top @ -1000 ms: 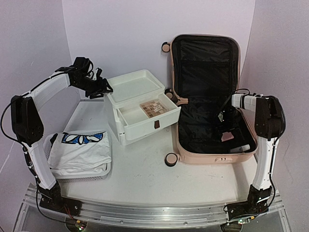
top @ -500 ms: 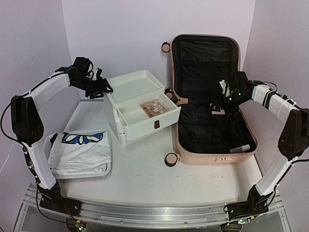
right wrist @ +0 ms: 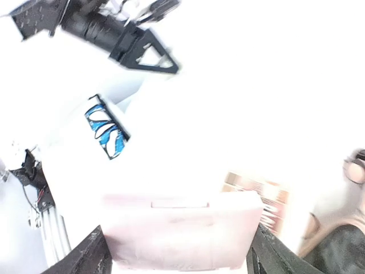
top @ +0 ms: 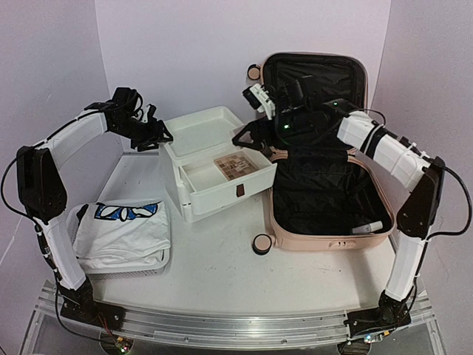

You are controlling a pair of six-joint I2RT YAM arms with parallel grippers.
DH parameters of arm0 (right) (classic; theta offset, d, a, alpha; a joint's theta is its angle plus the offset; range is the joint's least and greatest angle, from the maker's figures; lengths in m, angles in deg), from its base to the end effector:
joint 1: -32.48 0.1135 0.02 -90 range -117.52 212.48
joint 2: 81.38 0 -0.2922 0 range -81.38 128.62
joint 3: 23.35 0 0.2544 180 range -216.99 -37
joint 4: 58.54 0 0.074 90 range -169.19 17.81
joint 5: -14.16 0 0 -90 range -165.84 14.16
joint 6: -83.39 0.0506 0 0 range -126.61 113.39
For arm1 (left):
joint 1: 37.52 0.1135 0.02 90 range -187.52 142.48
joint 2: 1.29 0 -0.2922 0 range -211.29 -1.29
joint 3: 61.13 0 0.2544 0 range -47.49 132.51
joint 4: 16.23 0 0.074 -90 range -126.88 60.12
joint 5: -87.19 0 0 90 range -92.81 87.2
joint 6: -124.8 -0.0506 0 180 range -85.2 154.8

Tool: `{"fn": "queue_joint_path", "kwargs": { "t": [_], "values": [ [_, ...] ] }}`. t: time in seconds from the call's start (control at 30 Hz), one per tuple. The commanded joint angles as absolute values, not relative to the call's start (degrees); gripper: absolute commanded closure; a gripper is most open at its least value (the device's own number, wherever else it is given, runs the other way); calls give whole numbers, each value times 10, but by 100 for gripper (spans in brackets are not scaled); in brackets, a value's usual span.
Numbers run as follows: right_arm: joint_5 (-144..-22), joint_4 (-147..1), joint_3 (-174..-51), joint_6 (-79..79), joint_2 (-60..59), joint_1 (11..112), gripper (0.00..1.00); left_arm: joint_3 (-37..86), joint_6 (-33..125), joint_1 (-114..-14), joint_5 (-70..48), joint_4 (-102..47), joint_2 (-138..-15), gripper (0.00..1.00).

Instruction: Open, take out, and arrange the luggage

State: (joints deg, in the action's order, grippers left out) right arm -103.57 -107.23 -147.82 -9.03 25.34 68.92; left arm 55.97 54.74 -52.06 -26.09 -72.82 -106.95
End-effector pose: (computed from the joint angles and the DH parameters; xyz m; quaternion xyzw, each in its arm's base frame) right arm 0.3466 0.2852 0.4098 -0.3924 0.7573 0.3394 0.3966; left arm 0.4143 -0.1281 0.3599 0.0342 0.9080 -0.2889 0.3016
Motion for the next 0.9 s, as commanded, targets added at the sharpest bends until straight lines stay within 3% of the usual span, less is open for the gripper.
{"fn": "queue_joint_path", "kwargs": {
  "t": [0.0,0.23,0.5,0.87],
  "values": [
    [-1046,-1060,-1524,-94,305,730,43,546,526,-541,-300,-738,-1070,37],
    [-994,-1064,-1579,-46,383,773,42,547,527,-540,-305,-738,-1069,38],
    [-1004,-1116,-1665,-57,470,776,33,547,526,-541,-304,-738,-1068,38],
    [-1032,-1126,-1701,-48,499,776,16,546,526,-540,-303,-738,-1070,37]
  ]
}}
